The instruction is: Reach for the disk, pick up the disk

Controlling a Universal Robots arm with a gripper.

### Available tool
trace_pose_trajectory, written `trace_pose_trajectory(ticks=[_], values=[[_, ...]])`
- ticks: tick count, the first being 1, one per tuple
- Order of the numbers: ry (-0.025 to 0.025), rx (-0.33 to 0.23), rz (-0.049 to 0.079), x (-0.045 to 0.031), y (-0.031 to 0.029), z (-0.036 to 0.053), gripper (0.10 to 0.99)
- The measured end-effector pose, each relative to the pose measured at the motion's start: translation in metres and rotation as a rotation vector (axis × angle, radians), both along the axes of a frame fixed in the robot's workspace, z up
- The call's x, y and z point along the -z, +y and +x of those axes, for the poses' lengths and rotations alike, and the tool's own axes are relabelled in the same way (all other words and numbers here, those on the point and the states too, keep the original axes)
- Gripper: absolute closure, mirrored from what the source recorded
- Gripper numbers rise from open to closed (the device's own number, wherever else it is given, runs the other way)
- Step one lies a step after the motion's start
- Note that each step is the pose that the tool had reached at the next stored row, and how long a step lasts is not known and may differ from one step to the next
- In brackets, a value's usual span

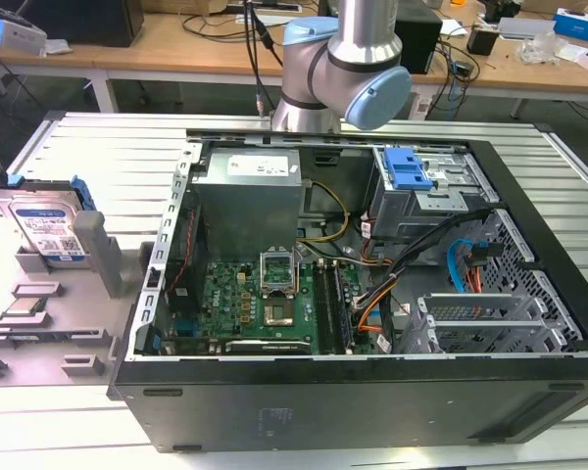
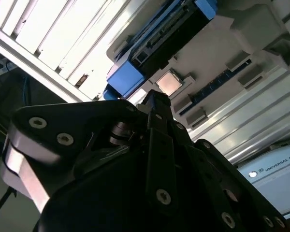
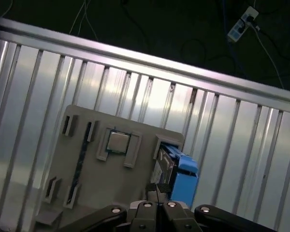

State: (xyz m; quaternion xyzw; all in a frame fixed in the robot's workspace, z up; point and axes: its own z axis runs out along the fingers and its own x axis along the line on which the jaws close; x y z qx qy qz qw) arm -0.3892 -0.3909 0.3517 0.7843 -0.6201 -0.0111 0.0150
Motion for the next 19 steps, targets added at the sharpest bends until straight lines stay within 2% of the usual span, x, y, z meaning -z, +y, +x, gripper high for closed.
trace_pose_trajectory(ticks=[7, 12, 19], values=[[0.0, 0.104, -0.004, 0.0, 0.0, 0.0, 0.98], [-0.0001, 0.215, -0.009, 0.0001, -0.0001, 0.0, 0.98], [-0.0001, 0.218, -0.009, 0.0001, 0.0, 0.0, 0.973]])
